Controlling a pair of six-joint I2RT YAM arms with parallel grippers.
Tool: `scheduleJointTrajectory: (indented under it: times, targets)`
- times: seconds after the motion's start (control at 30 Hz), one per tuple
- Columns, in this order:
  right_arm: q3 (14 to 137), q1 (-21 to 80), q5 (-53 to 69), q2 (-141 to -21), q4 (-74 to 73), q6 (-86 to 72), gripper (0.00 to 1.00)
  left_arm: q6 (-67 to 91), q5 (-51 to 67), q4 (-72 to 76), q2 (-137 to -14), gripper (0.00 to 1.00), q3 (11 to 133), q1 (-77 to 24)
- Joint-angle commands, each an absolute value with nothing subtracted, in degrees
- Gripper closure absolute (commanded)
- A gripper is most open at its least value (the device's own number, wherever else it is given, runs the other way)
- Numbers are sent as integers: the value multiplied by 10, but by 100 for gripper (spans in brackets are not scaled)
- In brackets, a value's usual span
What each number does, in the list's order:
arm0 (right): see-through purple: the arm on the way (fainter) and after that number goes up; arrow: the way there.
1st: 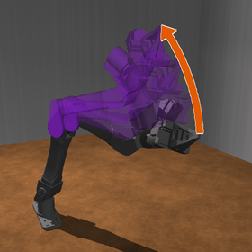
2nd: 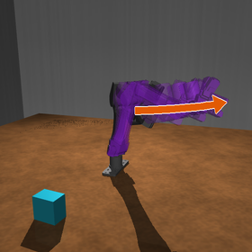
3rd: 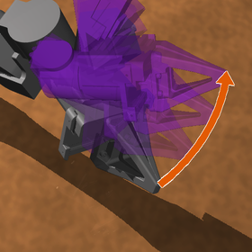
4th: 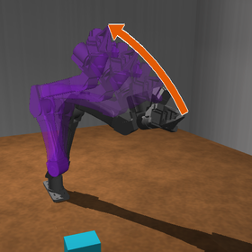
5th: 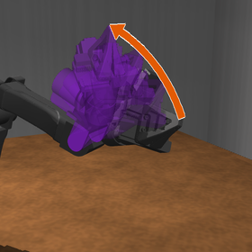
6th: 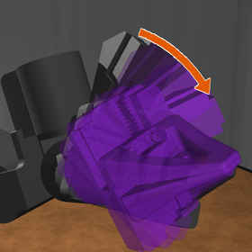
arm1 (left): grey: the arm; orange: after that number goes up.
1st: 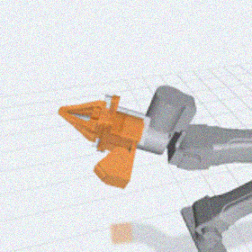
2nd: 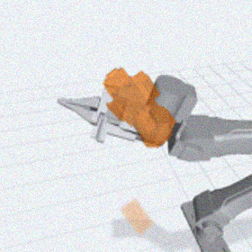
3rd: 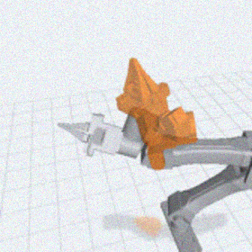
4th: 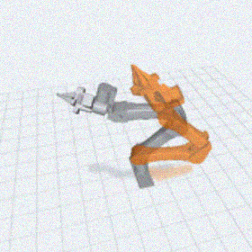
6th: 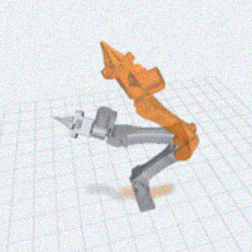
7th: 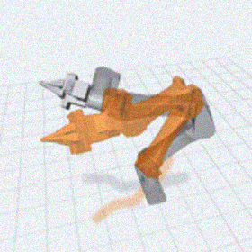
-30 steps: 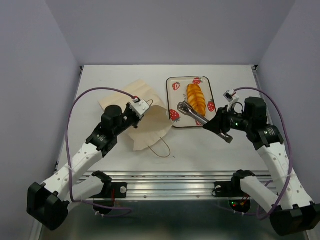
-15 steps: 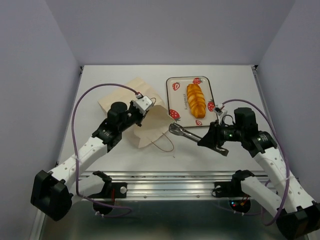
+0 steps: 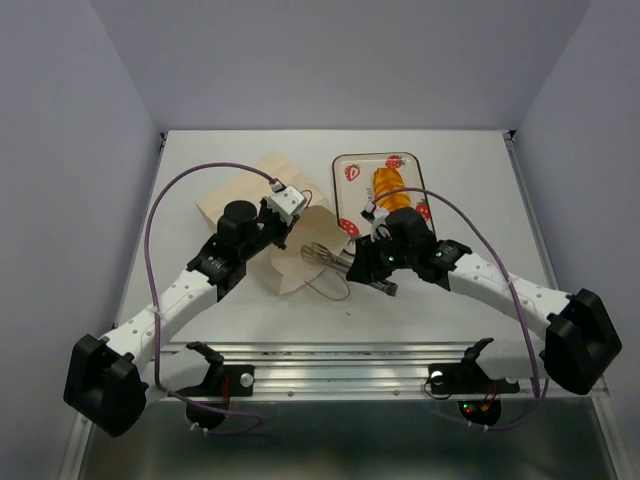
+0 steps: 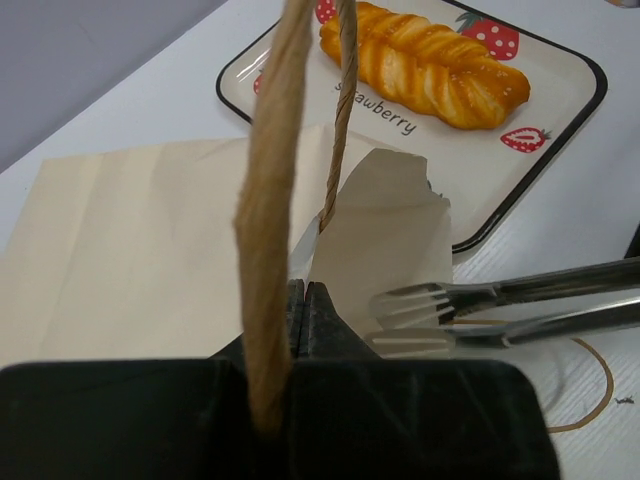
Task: Take the fake bread out of the paper bag
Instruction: Take out the fake bread from the paper bag.
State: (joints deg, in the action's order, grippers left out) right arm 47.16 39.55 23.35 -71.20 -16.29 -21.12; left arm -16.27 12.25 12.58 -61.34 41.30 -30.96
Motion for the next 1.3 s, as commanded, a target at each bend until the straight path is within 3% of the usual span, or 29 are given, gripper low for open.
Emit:
scheduleJointTrajectory:
  times: [0.0, 0.6, 1.27]
  targets:
    - [524, 418, 96, -757, -48, -216, 54, -142, 101, 167, -590, 100, 432, -316]
    - [505, 481, -22, -876, 196, -123, 50, -134, 80, 166, -580, 100, 435, -326]
    - [583, 504, -133, -997, 190, -72, 47, -148, 58, 154, -580, 100, 432, -342]
